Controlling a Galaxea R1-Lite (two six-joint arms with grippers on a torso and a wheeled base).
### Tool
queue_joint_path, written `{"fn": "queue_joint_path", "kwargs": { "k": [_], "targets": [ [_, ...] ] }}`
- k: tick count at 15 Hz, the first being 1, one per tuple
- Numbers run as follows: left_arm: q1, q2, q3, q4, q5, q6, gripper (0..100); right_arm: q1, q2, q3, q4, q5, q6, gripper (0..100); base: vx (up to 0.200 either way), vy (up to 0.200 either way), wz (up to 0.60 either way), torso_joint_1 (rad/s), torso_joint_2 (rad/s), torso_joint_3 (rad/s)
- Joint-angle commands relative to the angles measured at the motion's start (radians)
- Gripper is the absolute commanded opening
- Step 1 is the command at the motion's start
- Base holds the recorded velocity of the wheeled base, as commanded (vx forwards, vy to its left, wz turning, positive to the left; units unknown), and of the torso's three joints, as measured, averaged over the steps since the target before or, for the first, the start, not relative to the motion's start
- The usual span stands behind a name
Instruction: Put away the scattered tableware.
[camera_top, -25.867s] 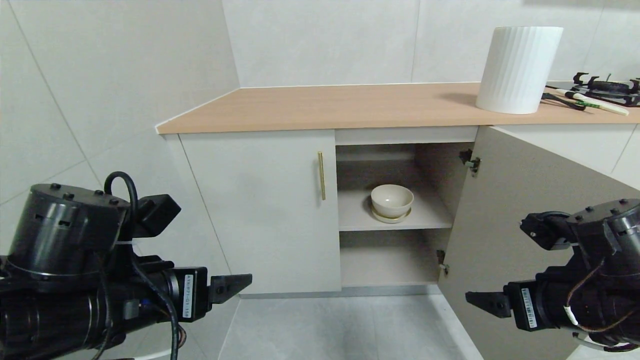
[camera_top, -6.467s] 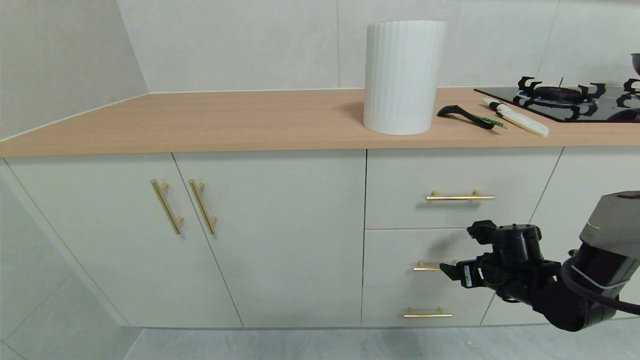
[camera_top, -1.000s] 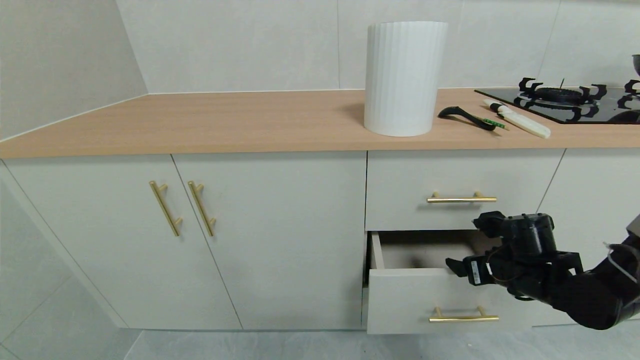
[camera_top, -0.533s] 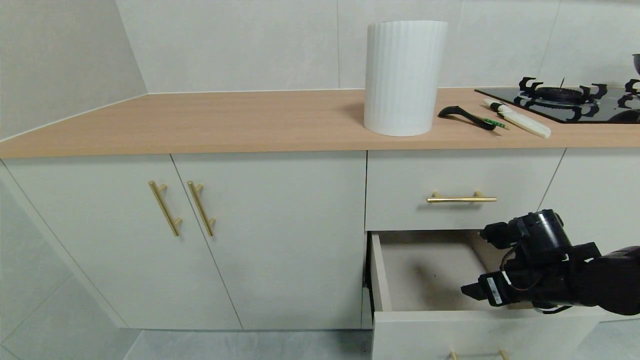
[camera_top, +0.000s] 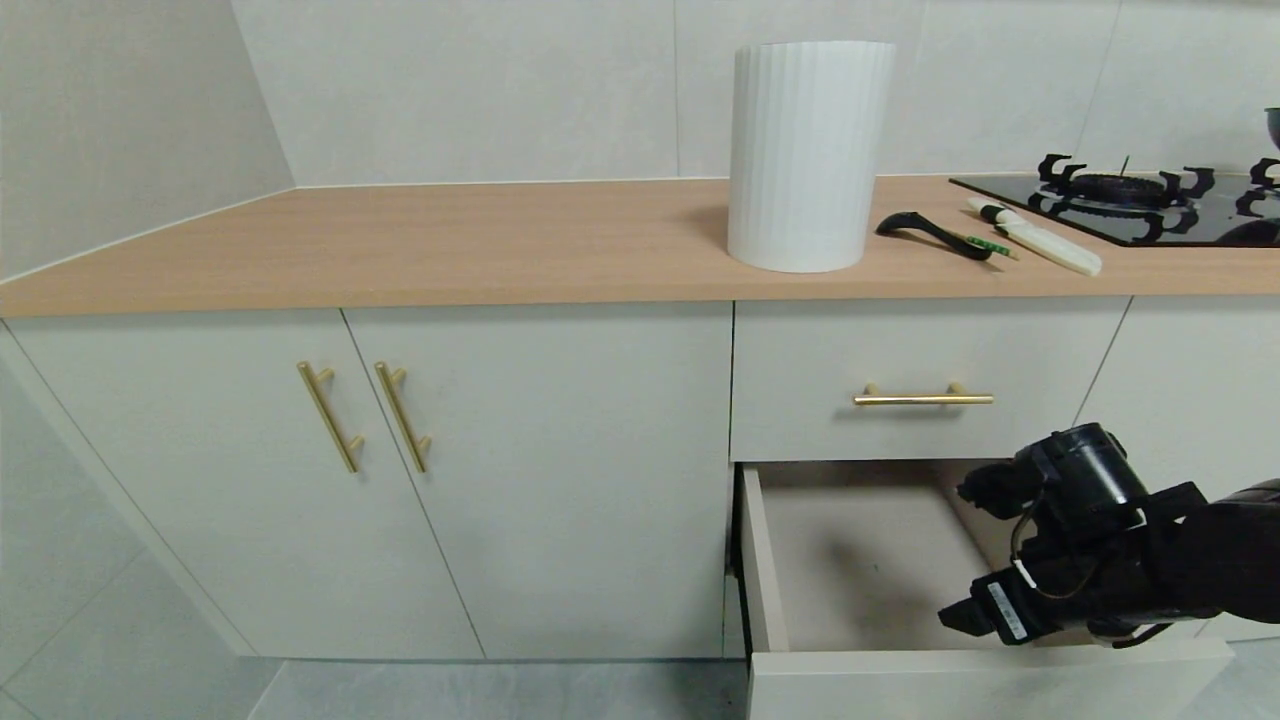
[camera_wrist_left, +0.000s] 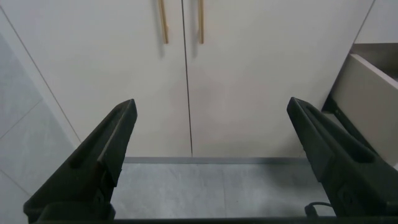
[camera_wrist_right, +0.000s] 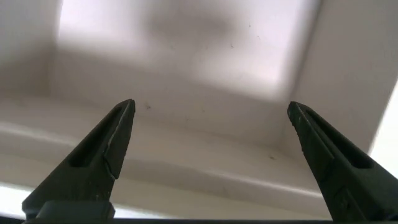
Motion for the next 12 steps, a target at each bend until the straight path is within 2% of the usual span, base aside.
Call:
{"fn": "queue_joint_path", "kwargs": {
  "k": [1,7,12],
  "targets": [
    [0.000,0.001,0.000,0.000,0.000,0.000,100,0.001,-0.016,0.000,0.036,-0.001,-0.009,100,0.000,0.000,0.00,0.000,0.00,0.000],
    [0.000,0.000,0.000,0.000,0.000,0.000,100,0.013,-0.083,0.003,0.225,-0.001,-0.121,100,0.000,0.000,0.00,0.000,0.00,0.000],
    [0.000,0.000,0.000,0.000,0.000,0.000,100,0.027,-0.094,0.005,0.266,-0.001,-0.132,100,0.000,0.000,0.00,0.000,0.00,0.000]
  ]
}}
